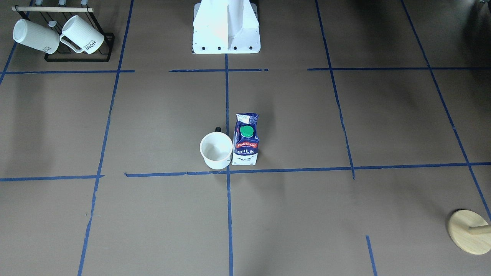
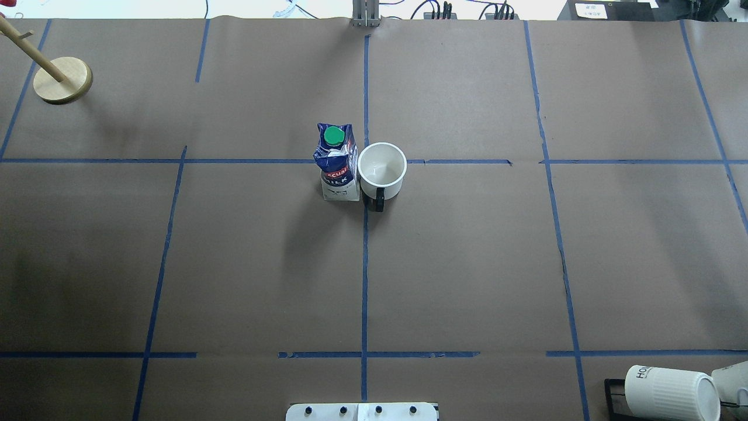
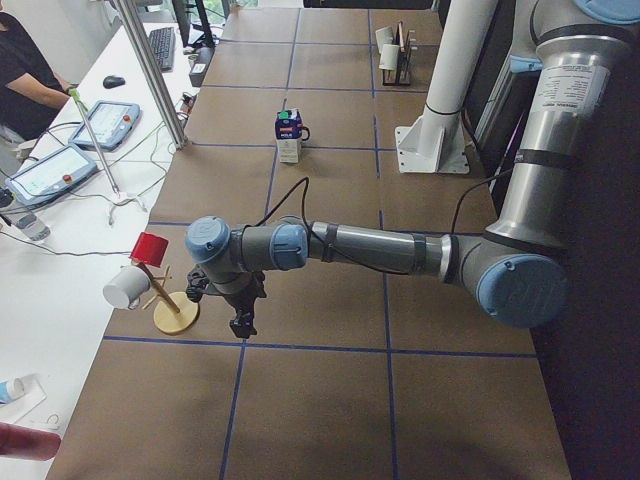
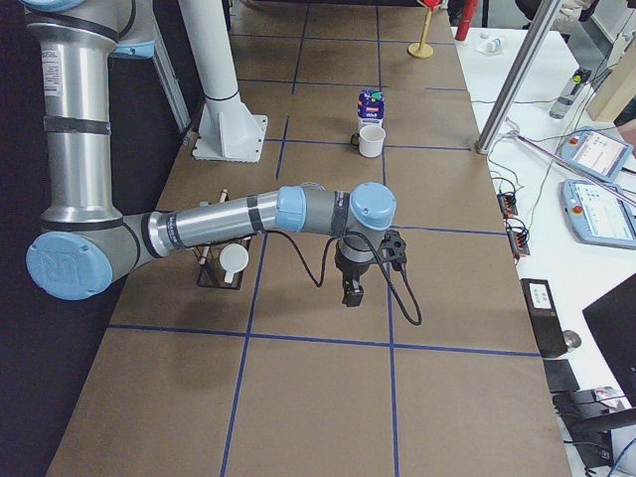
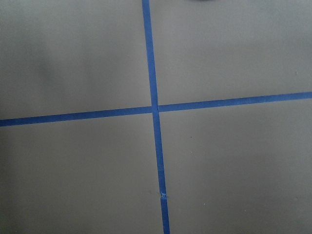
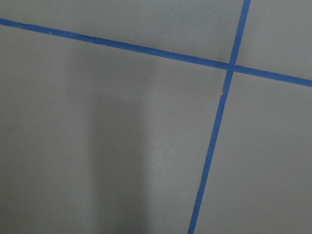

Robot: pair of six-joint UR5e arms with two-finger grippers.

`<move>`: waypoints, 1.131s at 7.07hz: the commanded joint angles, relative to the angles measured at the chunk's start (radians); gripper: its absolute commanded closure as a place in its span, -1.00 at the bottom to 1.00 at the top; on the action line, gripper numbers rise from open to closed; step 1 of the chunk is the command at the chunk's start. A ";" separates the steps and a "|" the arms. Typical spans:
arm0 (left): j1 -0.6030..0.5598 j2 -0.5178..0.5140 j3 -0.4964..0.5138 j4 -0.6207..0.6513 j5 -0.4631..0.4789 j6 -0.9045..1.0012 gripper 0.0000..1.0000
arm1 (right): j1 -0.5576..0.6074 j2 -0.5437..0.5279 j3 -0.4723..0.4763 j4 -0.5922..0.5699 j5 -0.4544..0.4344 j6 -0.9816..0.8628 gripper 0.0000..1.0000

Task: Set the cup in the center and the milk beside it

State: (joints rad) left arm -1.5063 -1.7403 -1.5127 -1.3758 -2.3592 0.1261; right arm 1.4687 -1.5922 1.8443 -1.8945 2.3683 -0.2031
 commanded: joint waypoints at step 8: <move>-0.029 0.025 -0.063 -0.032 0.003 -0.003 -1.00 | 0.073 0.026 -0.174 0.048 0.052 0.022 -1.00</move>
State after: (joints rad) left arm -1.5318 -1.7119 -1.5702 -1.4081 -2.3576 0.1192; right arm 1.5219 -1.5685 1.6955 -1.8478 2.3993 -0.1808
